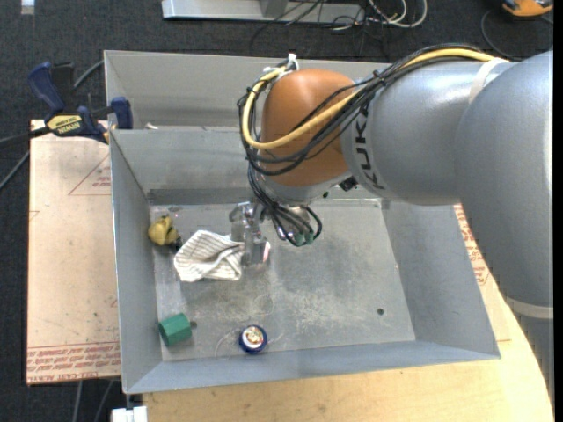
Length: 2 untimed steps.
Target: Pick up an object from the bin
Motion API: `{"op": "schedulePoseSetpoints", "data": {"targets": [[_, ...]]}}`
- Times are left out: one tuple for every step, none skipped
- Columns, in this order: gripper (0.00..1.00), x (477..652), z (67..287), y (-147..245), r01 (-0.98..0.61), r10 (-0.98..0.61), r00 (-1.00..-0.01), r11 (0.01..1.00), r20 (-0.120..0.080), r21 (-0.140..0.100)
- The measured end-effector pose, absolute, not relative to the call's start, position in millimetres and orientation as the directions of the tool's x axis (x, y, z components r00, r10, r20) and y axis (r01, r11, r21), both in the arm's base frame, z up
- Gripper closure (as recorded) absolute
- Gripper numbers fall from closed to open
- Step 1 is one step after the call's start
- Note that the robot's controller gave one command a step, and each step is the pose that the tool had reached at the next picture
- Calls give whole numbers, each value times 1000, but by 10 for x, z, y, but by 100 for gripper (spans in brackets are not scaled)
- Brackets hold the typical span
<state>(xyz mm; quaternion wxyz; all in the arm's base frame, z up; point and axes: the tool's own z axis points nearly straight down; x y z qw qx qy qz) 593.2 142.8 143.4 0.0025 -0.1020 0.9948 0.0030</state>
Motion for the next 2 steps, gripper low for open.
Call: {"op": "schedulePoseSetpoints", "data": {"targets": [[100,5954,1347,1499,-211,-211,-977,977,8,4],[100,6008,2005,1457,-197,-197,-980,980,-4,6]]}}
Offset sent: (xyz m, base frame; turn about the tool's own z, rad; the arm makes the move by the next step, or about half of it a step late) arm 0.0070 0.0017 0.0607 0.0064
